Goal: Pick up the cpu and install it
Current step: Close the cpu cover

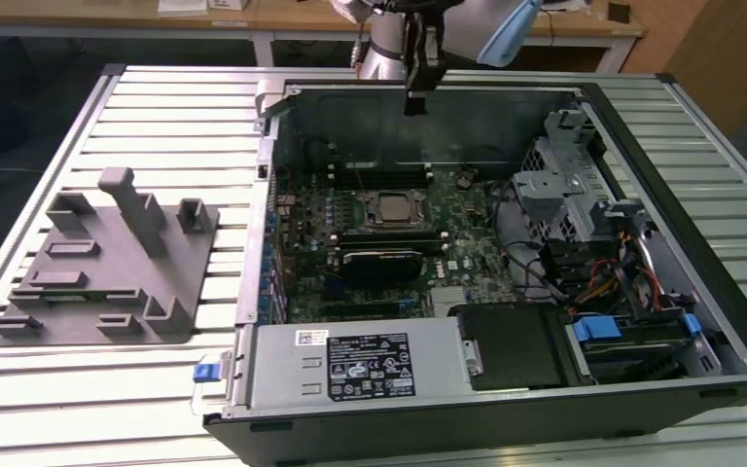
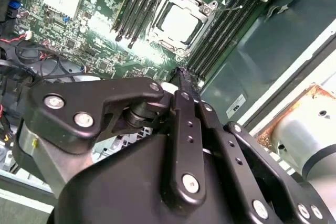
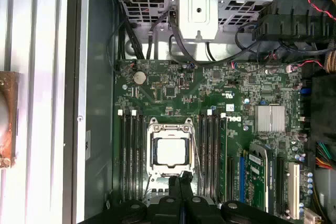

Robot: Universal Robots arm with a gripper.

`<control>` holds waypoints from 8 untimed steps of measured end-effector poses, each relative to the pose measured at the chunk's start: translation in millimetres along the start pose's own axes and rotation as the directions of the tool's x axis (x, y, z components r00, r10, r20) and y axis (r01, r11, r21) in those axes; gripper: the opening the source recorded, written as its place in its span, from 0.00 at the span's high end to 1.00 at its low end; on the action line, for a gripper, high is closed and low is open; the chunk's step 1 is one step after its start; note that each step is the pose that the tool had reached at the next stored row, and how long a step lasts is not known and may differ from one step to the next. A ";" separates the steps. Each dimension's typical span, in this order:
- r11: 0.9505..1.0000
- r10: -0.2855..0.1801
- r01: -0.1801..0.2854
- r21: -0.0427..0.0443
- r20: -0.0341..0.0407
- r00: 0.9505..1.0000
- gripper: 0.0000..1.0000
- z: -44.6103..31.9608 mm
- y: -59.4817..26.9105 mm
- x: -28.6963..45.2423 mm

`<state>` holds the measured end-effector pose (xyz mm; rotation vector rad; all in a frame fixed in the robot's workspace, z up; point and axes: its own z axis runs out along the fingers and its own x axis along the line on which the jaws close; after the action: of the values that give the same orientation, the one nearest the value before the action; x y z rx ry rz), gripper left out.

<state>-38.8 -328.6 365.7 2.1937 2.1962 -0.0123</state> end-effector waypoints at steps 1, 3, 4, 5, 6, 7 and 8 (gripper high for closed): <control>1.000 0.000 0.000 0.000 0.000 1.000 0.89 -8.6 0.2 -0.3; 1.000 0.000 0.000 0.000 0.000 1.000 0.89 -4.3 0.1 -1.8; 1.000 0.000 0.000 0.000 0.000 1.000 0.89 -3.4 0.1 -1.8; 1.000 0.000 0.000 0.000 0.000 1.000 0.89 -3.1 0.1 -1.9; 1.000 0.000 0.000 0.000 0.000 1.000 0.89 -2.7 0.1 -1.9; 1.000 0.000 0.000 0.000 0.000 1.000 0.89 -2.3 0.0 -1.9; 1.000 0.000 0.000 0.000 0.000 1.000 0.89 -1.8 0.0 -1.9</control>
<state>-38.8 -330.5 367.6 2.1937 2.1961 -0.0123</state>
